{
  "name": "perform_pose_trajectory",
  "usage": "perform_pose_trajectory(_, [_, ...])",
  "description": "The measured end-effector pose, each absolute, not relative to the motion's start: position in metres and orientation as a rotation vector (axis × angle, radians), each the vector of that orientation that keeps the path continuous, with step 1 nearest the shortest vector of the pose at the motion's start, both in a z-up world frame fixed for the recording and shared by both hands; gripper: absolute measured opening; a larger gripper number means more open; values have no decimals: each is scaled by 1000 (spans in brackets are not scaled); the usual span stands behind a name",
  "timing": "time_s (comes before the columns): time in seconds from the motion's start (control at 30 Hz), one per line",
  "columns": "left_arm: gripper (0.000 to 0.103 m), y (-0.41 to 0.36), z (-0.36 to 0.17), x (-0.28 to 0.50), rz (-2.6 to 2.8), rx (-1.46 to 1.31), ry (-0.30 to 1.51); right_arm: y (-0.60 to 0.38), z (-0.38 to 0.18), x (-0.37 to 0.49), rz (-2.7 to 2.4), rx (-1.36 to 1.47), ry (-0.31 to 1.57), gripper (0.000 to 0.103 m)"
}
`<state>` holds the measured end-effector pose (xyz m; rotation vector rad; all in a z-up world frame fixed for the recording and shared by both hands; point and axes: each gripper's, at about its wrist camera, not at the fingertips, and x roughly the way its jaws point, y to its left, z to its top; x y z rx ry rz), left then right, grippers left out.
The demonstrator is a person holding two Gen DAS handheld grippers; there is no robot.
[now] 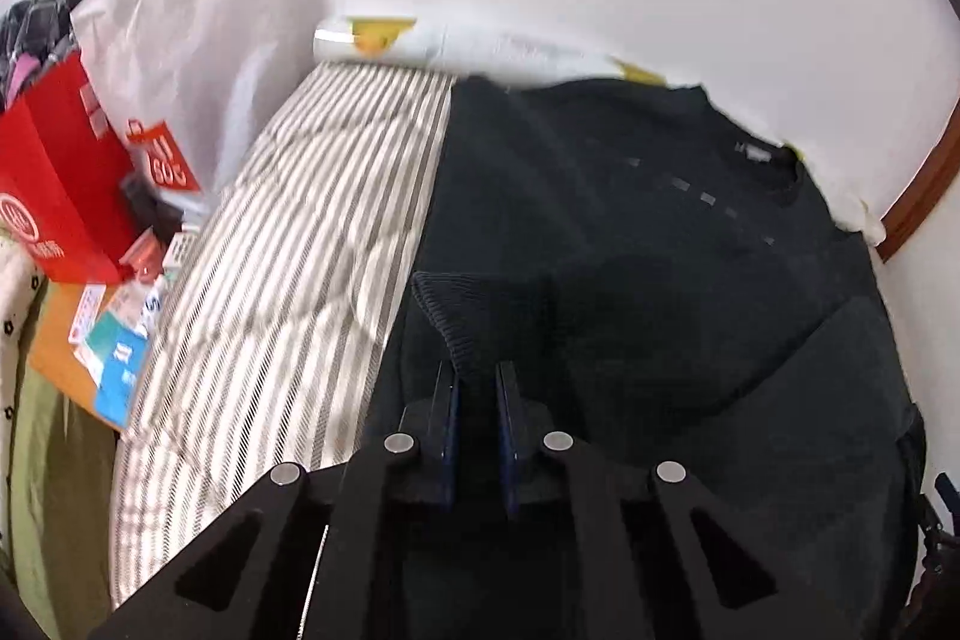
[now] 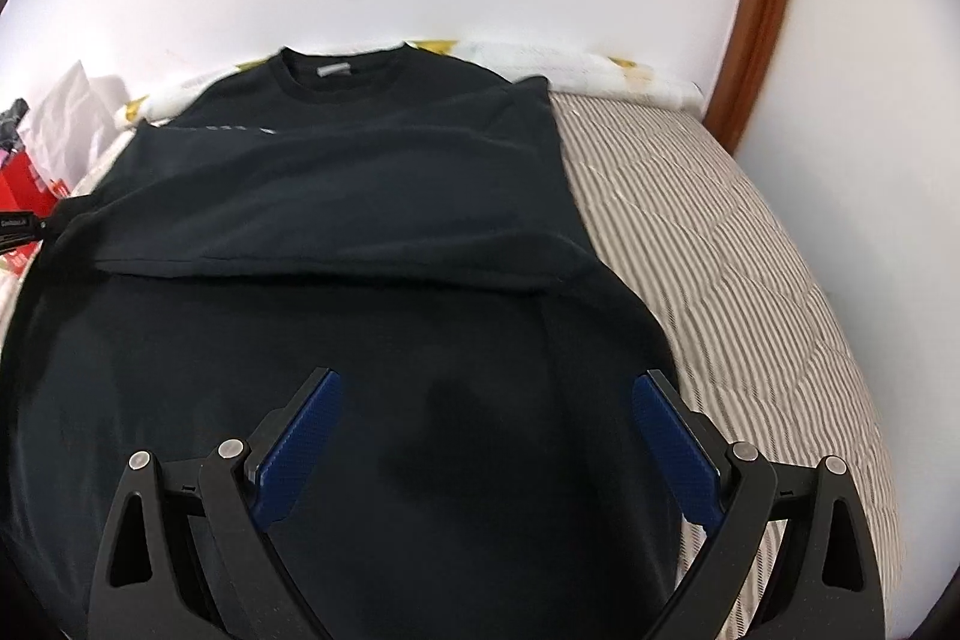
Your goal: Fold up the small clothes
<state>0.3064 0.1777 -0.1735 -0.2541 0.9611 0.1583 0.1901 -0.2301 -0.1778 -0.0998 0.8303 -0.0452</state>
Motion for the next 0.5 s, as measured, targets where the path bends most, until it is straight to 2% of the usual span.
perform_pose_trajectory(0.1, [17,173,-174,303,171,-218,962,-241,-184,186,-71,-77,850,96])
perform_pose_trajectory(0.23, [17,171,-165,293,174,-211,963,-254,-183,179,-76,-27,844,89])
perform_pose_trajectory(0.5, [17,158,-143,251,192,-185,926,-269,-172,156,-80,42,818,85])
